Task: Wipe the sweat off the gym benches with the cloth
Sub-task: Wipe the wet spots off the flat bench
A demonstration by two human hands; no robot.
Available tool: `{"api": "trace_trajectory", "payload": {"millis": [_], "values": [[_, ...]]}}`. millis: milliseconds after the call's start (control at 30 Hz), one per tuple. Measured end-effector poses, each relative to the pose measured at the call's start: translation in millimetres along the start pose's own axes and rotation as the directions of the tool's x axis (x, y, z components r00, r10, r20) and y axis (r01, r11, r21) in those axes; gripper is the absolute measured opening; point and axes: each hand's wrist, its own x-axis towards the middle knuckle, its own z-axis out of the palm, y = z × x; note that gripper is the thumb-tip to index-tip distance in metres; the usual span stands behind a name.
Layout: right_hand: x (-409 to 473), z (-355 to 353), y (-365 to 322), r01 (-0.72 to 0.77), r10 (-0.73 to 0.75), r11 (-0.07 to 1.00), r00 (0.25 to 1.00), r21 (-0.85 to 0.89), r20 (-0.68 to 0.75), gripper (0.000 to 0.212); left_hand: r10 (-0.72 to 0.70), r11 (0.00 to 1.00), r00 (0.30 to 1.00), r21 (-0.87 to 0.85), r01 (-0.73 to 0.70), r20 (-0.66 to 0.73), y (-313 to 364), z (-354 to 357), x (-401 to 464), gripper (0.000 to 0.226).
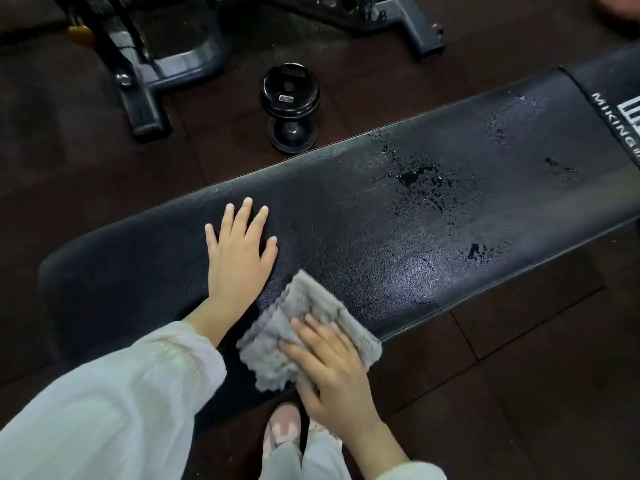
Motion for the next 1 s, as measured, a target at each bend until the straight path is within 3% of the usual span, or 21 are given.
{"api": "trace_trajectory", "payload": {"millis": [133, 233, 300, 400, 467, 533, 600, 667, 800, 900, 1000], "values": [[-31, -26, 38, 0.070, -0.065, 0.997, 0.991, -0.040, 0.118, 0.042, 0.019, 1.000, 0.999, 0.014, -0.019, 0.026, -2, -3, -1, 0.051], [-19, -58, 74, -0.127, 0.125, 0.990, 0.991, -0.057, -0.039, 0.043, 0.006, 1.000, 0.999, 0.022, -0.007, 0.042, 1, -6, 1, 0.052], [7, -74, 90, -0.270, 0.261, 0.962, 0.954, -0.045, -0.146, 0.042, -0.016, 1.000, 0.999, 0.028, 0.015, 0.050, 3, -6, 1, 0.052], [53, -71, 84, -0.385, 0.373, 0.922, 0.913, -0.047, -0.166, 0.047, -0.033, 0.998, 0.998, 0.049, 0.030, 0.045, 11, -5, 0, 0.053], [65, -59, 65, -0.324, 0.318, 0.944, 0.943, -0.063, -0.096, 0.049, 0.010, 0.998, 0.999, 0.057, -0.012, 0.034, 19, -4, 1, 0.055], [55, -50, 55, -0.171, 0.172, 0.983, 0.985, -0.071, 0.010, 0.049, 0.087, 0.993, 0.995, 0.072, -0.091, 0.048, 30, -3, 5, 0.056], [33, -55, 61, -0.039, 0.045, 0.998, 0.991, -0.051, 0.128, 0.047, 0.129, 0.987, 0.989, 0.088, -0.135, 0.073, 41, -2, 10, 0.057], [17, -71, 80, 0.000, 0.008, 0.999, 0.985, -0.047, 0.173, 0.046, 0.119, 0.987, 0.989, 0.100, -0.128, 0.091, 49, 0, 16, 0.057], [24, -110, 127, -0.184, 0.187, 0.980, 0.982, -0.070, 0.039, 0.046, 0.059, 0.989, 0.991, 0.127, -0.074, 0.122, 58, 2, 28, 0.057], [70, -122, 144, -0.362, 0.357, 0.932, 0.929, -0.037, -0.097, 0.043, 0.032, 0.993, 0.993, 0.112, -0.044, 0.113, 59, 7, 31, 0.057], [117, -109, 127, -0.395, 0.390, 0.918, 0.915, -0.028, -0.099, 0.049, 0.037, 0.994, 0.997, 0.100, -0.043, 0.060, 60, 12, 29, 0.057]]}}
